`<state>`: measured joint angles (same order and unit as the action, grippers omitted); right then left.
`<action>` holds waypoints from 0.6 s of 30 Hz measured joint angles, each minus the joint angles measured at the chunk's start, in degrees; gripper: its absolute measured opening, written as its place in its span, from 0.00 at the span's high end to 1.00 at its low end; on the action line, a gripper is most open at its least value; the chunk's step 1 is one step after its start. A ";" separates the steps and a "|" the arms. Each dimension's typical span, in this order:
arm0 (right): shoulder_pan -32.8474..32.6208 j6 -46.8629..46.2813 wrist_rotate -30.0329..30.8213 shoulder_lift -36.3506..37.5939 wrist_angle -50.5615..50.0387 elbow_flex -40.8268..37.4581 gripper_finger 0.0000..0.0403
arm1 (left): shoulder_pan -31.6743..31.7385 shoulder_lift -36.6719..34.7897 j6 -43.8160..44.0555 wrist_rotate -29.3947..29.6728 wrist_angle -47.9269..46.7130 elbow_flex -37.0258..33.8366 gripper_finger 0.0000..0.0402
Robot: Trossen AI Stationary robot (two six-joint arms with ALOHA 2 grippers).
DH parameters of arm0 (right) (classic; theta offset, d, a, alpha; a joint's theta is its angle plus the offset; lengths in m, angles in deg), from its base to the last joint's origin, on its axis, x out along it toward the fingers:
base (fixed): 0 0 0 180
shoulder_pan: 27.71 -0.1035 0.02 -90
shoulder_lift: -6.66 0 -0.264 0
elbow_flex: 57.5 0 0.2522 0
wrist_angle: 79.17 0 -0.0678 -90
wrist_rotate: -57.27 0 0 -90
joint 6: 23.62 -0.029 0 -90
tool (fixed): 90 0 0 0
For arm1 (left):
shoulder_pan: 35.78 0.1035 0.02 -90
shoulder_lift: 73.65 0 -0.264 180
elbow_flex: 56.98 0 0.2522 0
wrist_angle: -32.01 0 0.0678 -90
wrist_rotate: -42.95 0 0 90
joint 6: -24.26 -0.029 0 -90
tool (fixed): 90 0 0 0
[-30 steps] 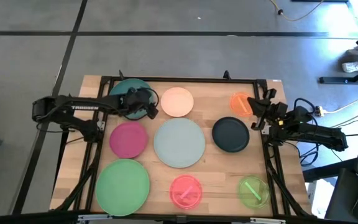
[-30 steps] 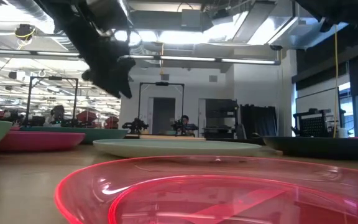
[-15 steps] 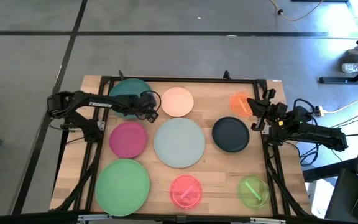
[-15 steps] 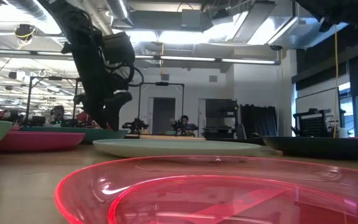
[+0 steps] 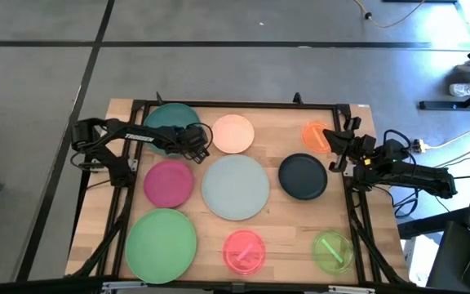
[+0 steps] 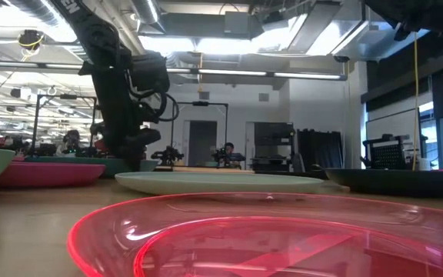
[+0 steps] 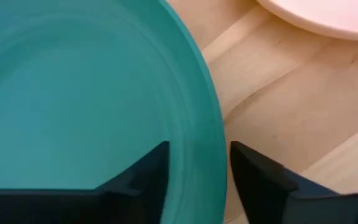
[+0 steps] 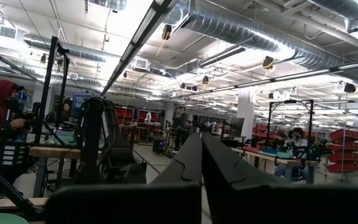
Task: Stack plastic plates
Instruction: Stack the dark green plate on top of the blue plate
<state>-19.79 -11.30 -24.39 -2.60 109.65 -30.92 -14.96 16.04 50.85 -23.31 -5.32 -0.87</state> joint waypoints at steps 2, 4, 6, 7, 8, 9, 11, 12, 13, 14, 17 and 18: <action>0.01 0.00 0.00 0.00 0.03 0.00 1.00 | -0.31 0.00 -0.20 0.99 0.08 0.00 0.73; 0.00 0.02 -0.01 0.00 0.01 0.00 1.00 | -0.63 -0.03 -0.63 1.83 0.03 0.00 0.82; -0.01 0.00 0.00 0.00 0.03 0.00 1.00 | -1.12 -0.07 -1.56 2.27 0.07 0.00 0.91; 0.01 0.00 0.00 0.00 0.03 0.00 1.00 | -1.41 -0.07 -1.73 2.54 0.04 0.00 0.94; 0.01 0.00 0.00 0.00 0.03 0.00 1.00 | -1.75 -0.10 -1.76 3.18 0.00 0.00 0.97; 0.01 0.00 0.00 0.00 0.03 0.00 1.00 | -2.14 -0.13 -1.86 3.56 -0.06 0.00 0.98; -0.01 0.02 0.00 0.00 0.03 0.00 1.00 | -3.08 -0.23 -1.91 4.47 -0.21 0.00 0.97; -0.01 0.02 0.00 0.00 0.03 0.00 1.00 | -3.57 -0.55 -1.90 4.65 -0.64 0.00 0.97; -0.01 0.02 -0.01 0.00 0.01 0.00 1.00 | -4.08 -0.92 -1.88 4.76 -1.15 0.04 0.97; 0.01 0.02 0.00 0.00 0.03 0.00 1.00 | -4.62 -1.25 -1.83 5.10 -2.05 0.35 0.97; -0.01 0.02 0.00 0.00 0.03 0.00 1.00 | -6.43 -2.48 -1.54 5.28 -5.92 2.37 0.98; 0.01 0.02 0.00 0.00 0.01 -0.02 1.00 | -7.11 -2.84 -1.30 5.29 -7.09 3.44 0.98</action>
<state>-19.78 -11.28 -24.39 -2.60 109.66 -30.94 -22.07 13.19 49.55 -18.02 -12.41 2.57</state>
